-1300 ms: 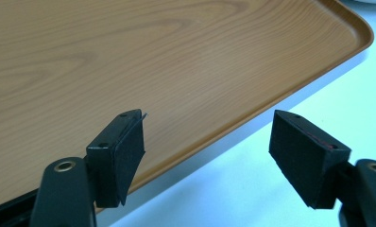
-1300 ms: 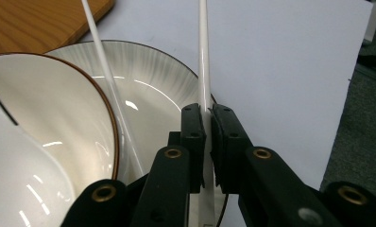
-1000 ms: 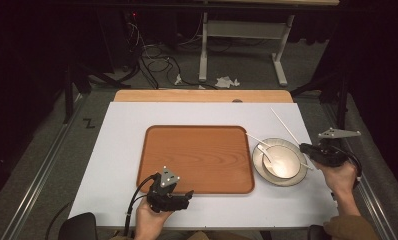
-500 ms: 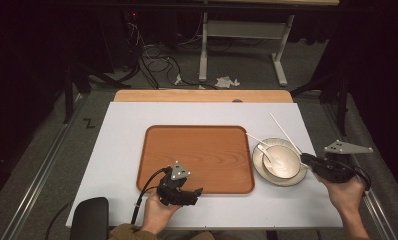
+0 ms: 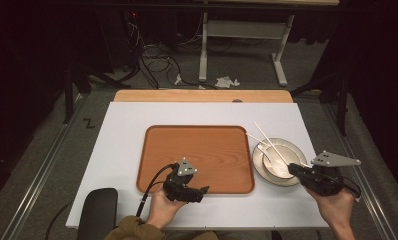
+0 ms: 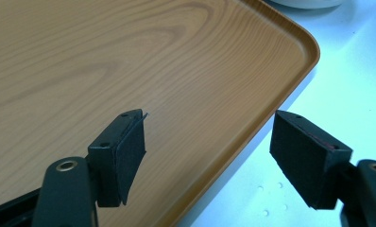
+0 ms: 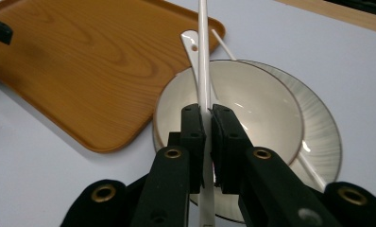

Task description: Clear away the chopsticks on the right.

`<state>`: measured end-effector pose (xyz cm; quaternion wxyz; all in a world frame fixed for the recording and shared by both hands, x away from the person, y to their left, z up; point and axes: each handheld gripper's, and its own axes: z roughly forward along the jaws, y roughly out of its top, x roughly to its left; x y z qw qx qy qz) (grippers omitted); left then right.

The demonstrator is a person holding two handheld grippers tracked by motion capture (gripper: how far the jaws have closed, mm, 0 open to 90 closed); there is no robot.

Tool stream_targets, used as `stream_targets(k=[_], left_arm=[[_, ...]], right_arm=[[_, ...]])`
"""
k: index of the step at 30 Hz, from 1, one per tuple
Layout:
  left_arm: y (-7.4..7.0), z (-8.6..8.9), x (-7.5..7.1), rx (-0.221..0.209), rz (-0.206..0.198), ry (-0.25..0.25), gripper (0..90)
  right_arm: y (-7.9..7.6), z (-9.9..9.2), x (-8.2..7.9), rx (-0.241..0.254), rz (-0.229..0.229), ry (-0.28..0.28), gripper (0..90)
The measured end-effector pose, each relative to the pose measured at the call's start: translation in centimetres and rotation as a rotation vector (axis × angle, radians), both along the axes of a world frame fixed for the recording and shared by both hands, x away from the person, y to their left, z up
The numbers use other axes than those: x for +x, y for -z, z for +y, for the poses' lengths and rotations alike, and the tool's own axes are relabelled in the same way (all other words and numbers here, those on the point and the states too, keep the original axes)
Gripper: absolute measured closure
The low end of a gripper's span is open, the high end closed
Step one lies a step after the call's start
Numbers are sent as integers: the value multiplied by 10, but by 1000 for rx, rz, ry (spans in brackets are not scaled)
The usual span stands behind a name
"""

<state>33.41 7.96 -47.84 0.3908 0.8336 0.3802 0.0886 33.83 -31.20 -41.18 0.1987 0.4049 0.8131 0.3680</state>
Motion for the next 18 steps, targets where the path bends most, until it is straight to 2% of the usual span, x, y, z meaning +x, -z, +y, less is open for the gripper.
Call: stream_targets(k=[6,14,18], left_arm=[[-1,-2,1,0,-1,9,271],[-1,-1,1,3,-7,0,272],[-2,0,0,2,-11,-4,272]], right_arm=[[3,20,-1,-3,23,-17,852],[8,40,7,22,46,-41,853],[11,51,12,16,51,-60,853]])
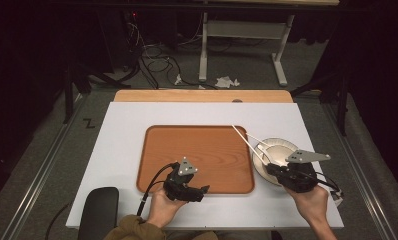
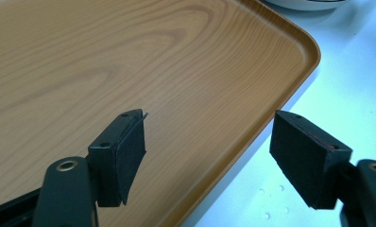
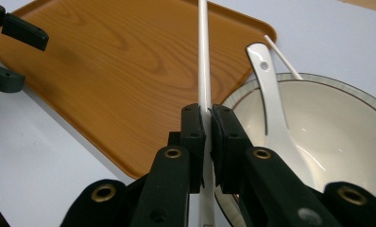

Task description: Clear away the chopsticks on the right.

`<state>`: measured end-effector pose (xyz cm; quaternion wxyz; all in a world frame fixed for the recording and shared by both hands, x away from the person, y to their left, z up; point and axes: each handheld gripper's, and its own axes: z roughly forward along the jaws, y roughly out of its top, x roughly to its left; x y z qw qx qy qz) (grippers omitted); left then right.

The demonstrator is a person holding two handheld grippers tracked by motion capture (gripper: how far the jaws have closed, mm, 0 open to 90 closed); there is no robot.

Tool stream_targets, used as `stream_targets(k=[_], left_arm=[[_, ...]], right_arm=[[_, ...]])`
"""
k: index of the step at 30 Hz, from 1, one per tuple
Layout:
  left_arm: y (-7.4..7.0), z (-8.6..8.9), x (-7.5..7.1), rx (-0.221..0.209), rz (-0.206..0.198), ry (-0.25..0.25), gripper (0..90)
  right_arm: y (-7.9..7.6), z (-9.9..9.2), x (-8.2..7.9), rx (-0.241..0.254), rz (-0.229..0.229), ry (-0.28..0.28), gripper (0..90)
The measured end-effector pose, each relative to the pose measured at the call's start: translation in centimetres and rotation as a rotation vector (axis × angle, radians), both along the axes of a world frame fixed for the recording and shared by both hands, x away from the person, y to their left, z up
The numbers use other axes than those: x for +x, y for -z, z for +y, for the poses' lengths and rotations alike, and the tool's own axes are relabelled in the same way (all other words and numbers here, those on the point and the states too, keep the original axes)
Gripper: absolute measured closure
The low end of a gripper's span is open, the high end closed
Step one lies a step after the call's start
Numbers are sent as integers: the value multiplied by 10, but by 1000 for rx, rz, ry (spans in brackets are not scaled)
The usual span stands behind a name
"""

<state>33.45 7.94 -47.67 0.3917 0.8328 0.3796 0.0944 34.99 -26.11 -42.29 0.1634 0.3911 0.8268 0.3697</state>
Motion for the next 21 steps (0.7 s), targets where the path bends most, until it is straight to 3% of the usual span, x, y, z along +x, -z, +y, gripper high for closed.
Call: stream_targets(k=[11,21], left_arm=[[-1,5,-5,13,-10,-19,271],[0,15,-12,11,-6,-73,270]], right_arm=[[16,37,17,-46,36,-31,853],[35,60,40,-90,94,-39,853]])
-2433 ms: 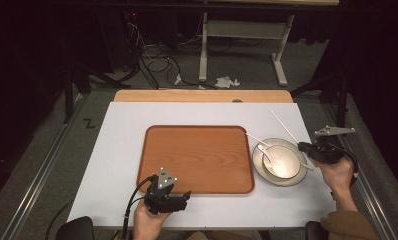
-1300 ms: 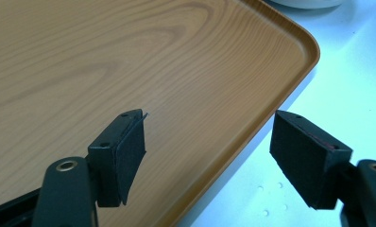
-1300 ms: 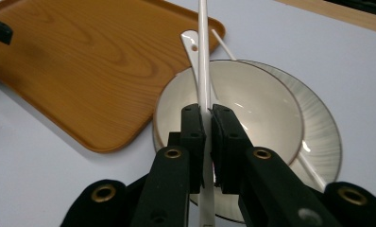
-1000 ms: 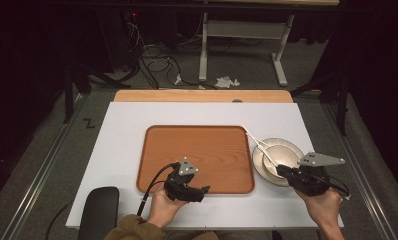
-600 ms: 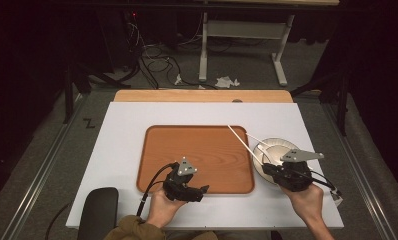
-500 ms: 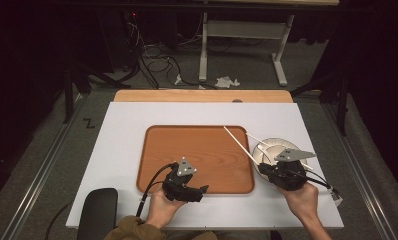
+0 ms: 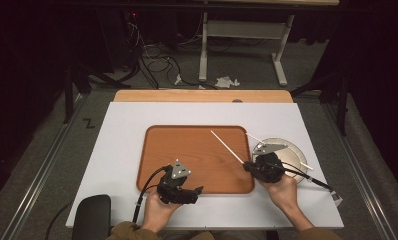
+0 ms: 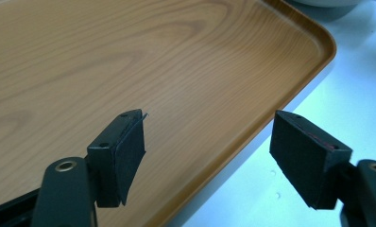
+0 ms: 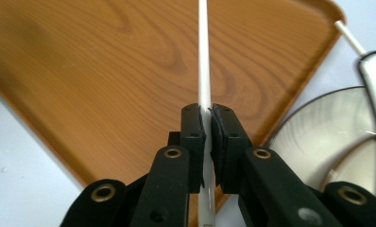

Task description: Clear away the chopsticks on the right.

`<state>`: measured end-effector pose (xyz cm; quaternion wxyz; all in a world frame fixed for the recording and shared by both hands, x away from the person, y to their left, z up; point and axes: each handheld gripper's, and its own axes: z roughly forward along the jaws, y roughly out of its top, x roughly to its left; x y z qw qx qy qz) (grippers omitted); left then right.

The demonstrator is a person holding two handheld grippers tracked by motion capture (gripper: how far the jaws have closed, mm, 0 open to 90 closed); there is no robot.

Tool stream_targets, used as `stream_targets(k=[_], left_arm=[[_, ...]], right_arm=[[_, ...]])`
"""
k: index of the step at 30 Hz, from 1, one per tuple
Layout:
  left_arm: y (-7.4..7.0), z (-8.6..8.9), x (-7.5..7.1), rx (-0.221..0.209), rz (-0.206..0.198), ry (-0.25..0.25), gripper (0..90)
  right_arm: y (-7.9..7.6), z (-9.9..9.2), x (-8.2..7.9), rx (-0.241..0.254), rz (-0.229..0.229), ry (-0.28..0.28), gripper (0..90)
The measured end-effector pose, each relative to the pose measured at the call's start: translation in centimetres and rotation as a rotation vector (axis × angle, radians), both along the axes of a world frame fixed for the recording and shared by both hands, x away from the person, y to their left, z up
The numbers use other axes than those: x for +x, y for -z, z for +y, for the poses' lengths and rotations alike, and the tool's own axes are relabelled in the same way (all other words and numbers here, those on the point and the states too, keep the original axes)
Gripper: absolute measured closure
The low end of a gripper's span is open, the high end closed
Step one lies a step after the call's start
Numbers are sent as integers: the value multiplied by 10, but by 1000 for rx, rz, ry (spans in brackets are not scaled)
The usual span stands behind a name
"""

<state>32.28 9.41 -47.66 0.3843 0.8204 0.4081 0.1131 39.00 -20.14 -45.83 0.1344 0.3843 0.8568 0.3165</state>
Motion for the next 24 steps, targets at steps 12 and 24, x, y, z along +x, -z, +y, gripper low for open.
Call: stream_targets(k=[12,24], left_arm=[[1,13,-9,6,6,-62,269],[2,19,-14,3,10,-90,269]], right_arm=[[19,21,22,-63,59,-15,851],[30,32,32,-140,103,-25,816]])
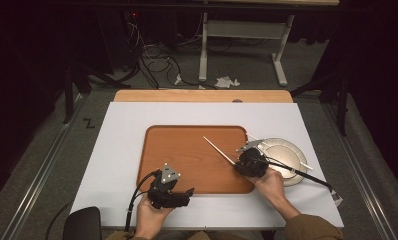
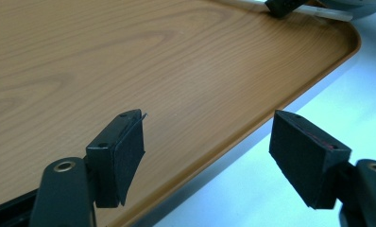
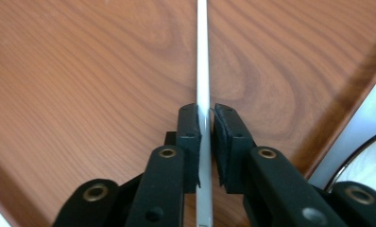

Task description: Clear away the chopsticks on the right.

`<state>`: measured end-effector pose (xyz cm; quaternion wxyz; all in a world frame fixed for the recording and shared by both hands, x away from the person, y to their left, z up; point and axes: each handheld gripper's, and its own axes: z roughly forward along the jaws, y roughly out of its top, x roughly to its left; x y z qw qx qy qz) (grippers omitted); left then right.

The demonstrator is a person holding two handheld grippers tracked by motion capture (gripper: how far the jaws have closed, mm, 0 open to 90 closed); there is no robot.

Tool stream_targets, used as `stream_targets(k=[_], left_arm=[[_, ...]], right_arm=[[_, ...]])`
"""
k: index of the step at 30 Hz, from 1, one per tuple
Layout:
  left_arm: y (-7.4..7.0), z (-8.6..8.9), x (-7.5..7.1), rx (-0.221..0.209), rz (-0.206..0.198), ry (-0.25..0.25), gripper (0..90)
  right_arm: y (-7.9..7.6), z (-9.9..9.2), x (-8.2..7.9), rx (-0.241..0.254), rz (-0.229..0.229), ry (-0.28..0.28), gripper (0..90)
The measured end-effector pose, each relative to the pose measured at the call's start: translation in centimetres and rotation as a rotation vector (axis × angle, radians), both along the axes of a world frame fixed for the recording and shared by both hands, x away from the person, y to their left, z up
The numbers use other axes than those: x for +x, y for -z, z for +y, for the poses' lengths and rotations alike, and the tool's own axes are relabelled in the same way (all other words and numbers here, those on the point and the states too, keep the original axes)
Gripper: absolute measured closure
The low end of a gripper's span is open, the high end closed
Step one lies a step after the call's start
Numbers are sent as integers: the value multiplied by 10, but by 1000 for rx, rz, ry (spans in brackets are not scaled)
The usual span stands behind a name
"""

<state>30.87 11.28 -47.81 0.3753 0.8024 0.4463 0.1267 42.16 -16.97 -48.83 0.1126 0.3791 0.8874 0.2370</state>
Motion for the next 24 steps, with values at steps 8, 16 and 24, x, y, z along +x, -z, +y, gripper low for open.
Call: stream_targets(k=[8,16,24], left_arm=[[0,0,0,1,-2,3,269],[0,-1,0,1,-2,5,269],[-1,-1,0,4,-5,11,269]], right_arm=[[0,0,-3,-14,-12,-3,826],[1,2,-5,-5,-3,-23,835],[0,0,-4,-35,-25,30,831]])
